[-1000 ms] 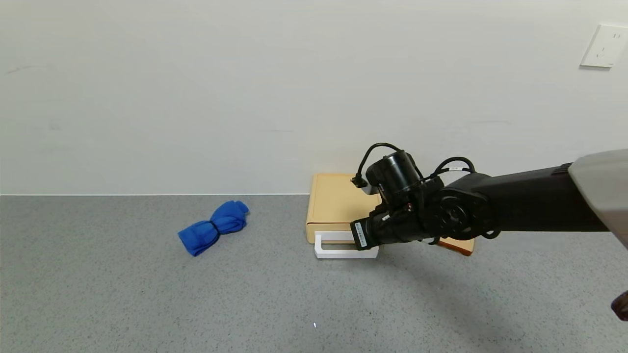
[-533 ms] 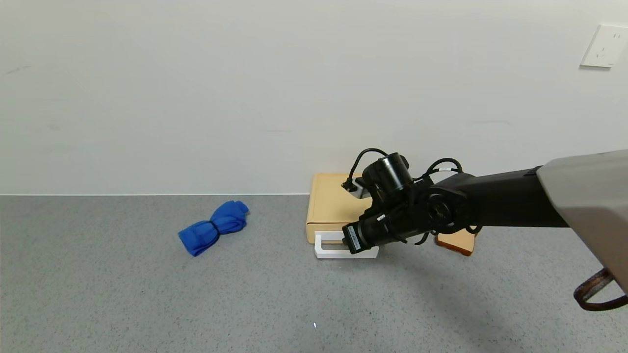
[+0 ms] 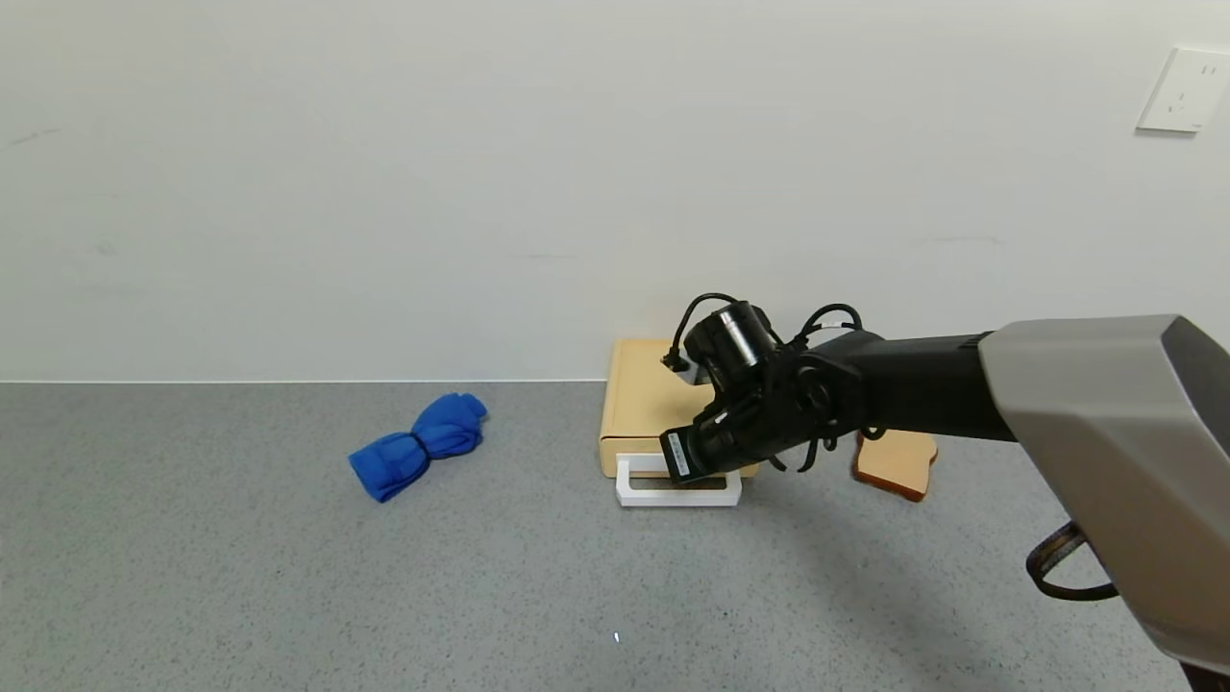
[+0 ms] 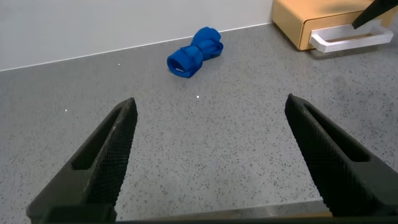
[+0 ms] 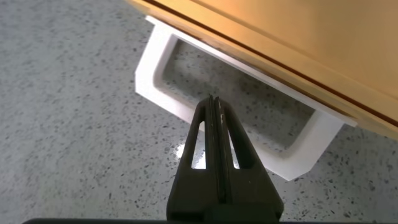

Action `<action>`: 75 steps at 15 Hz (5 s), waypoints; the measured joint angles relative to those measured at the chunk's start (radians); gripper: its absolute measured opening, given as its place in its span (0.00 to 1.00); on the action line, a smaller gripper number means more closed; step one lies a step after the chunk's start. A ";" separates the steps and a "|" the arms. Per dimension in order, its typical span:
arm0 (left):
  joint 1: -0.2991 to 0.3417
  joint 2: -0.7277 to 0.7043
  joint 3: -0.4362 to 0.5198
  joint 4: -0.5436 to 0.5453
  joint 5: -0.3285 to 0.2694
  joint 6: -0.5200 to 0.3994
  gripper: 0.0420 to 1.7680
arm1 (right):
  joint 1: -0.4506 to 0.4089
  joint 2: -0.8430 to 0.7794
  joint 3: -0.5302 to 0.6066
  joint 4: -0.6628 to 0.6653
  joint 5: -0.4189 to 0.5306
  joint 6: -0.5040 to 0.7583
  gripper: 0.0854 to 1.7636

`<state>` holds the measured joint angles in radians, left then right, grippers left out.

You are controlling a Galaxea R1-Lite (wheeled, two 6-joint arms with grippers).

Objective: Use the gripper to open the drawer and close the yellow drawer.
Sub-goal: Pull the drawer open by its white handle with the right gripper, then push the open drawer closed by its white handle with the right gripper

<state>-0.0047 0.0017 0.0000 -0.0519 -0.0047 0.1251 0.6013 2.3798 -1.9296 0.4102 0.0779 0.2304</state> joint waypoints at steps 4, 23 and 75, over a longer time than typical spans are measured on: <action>0.000 0.000 0.000 0.000 0.000 0.000 0.97 | 0.007 0.050 -0.051 0.045 -0.072 0.057 0.02; 0.000 0.000 0.000 0.000 0.000 0.000 0.97 | 0.009 0.069 -0.056 0.249 -0.126 0.113 0.02; 0.000 0.000 0.000 0.000 0.000 0.000 0.97 | 0.106 -0.544 0.414 0.291 0.056 0.206 0.02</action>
<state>-0.0047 0.0017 0.0000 -0.0519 -0.0043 0.1251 0.7070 1.8362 -1.5157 0.7013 0.1336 0.4368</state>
